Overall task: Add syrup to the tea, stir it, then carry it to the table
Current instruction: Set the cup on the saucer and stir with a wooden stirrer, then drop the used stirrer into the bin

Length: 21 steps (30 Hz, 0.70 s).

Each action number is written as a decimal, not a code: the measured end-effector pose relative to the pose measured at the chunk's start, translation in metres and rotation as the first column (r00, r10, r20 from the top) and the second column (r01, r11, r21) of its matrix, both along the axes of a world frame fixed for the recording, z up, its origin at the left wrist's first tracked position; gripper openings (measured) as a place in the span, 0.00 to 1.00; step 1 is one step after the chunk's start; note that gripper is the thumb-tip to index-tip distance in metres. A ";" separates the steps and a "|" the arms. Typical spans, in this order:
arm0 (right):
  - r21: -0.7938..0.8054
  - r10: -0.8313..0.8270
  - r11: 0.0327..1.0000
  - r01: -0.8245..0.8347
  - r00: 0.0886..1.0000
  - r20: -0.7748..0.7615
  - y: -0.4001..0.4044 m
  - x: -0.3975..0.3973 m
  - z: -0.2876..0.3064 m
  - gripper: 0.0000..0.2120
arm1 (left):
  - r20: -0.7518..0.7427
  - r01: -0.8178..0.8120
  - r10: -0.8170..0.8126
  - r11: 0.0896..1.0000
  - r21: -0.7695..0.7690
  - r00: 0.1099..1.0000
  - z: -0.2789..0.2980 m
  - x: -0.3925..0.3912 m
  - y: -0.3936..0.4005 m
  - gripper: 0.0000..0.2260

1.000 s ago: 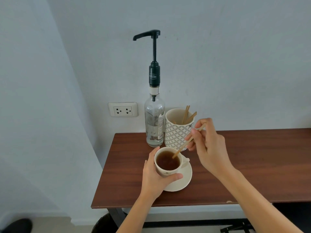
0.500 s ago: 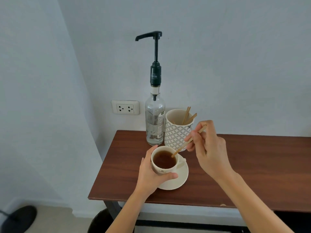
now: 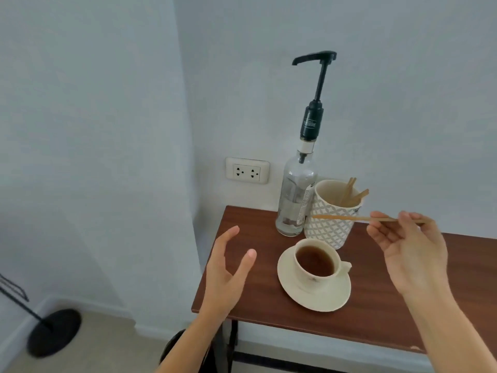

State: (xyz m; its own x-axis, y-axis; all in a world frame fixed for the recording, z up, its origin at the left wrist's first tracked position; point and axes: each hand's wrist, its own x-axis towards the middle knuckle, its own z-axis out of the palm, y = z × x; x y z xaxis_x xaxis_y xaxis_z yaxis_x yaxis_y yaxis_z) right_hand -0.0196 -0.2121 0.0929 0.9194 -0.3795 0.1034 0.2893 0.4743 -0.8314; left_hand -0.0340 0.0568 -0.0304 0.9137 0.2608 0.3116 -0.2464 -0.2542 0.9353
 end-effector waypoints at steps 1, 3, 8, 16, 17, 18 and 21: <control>0.029 0.019 0.999 -0.019 1.000 -0.020 0.017 -0.005 -0.002 0.12 | 0.014 -0.076 0.076 0.997 -0.010 0.997 -0.002 0.002 0.027 0.23; 0.025 0.046 0.999 -0.045 0.998 -0.051 0.065 -0.018 -0.010 0.11 | 0.003 -0.210 0.210 0.978 -0.015 0.978 -0.011 0.010 0.088 0.17; -0.279 0.054 0.958 -0.073 0.996 -0.075 0.207 -0.047 -0.050 0.12 | -0.217 -0.424 0.432 0.902 0.083 0.876 -0.042 0.053 0.222 0.17; -0.767 0.008 0.601 -0.226 0.961 -0.277 0.355 -0.062 -0.159 0.12 | -0.245 -0.221 0.312 0.914 0.339 0.918 -0.065 0.126 0.260 0.36; -0.790 -0.004 0.563 -0.243 0.955 -0.297 0.363 -0.060 -0.173 0.13 | -0.246 -0.215 0.305 0.918 0.332 0.920 -0.070 0.132 0.259 0.38; -0.817 -0.016 0.517 -0.256 0.951 -0.308 0.369 -0.057 -0.188 0.14 | -0.247 -0.216 0.304 0.920 0.327 0.920 -0.075 0.137 0.258 0.40; -0.878 -0.057 0.396 -0.271 0.947 -0.318 0.378 -0.044 -0.232 0.17 | -0.243 -0.236 0.332 0.906 0.353 0.911 -0.090 0.148 0.257 0.43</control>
State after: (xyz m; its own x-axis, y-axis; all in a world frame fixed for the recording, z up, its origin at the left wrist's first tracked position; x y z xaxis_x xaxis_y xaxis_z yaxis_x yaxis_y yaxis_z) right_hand -0.0638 0.1654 -0.1395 0.9911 -0.1078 0.0782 -0.0006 -0.5909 -0.8067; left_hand 0.1140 0.3137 -0.1207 0.8762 0.4575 0.1513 0.1510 -0.5588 0.8155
